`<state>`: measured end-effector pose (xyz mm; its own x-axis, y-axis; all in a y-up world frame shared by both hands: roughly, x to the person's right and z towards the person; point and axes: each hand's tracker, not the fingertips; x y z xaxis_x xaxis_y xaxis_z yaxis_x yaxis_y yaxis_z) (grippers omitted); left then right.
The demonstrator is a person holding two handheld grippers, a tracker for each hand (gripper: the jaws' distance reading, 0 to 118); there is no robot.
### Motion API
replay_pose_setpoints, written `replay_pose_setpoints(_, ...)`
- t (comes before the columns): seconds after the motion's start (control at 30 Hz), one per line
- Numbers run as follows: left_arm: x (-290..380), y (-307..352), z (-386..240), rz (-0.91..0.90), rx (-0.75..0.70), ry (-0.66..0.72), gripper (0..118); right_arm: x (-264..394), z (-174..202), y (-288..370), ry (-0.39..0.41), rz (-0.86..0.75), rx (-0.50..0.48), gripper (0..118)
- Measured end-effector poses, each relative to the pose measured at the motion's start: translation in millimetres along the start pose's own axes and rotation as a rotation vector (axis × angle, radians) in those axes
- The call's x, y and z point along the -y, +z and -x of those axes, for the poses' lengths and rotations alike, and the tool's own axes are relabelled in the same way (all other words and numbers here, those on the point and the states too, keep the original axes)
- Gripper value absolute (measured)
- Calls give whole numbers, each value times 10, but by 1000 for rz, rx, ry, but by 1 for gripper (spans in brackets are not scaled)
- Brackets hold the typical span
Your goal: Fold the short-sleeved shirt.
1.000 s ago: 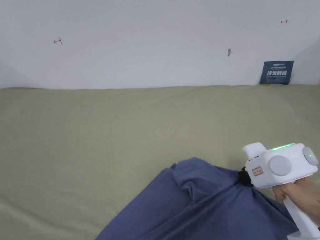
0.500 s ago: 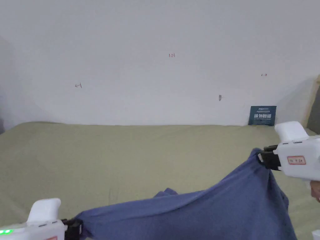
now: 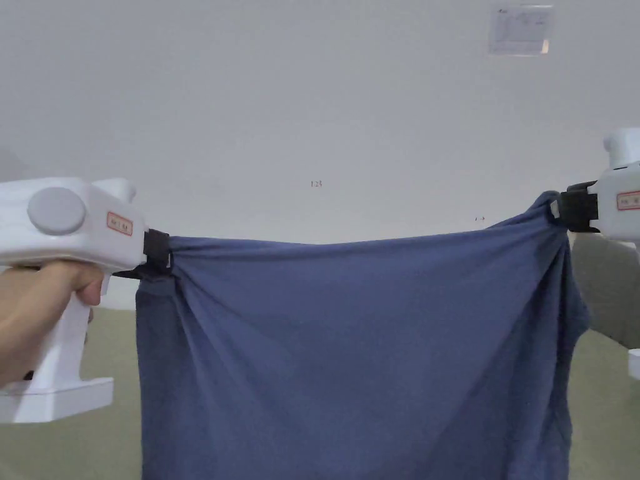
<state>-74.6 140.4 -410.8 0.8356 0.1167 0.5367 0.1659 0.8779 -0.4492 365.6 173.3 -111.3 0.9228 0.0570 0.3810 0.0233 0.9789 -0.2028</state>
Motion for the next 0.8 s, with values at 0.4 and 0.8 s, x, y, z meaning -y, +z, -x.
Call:
replay_pose_setpoints(0.4, -669, -315, -151, -43, -118, -28, 8, -437, -24, -765, -75, -35, 39, 3)
replay_pose_setpoints(0.8, -1184, -1293, -128, -93, -194, 1, 8, -863, -58, -2017, -35, -39, 96, 3)
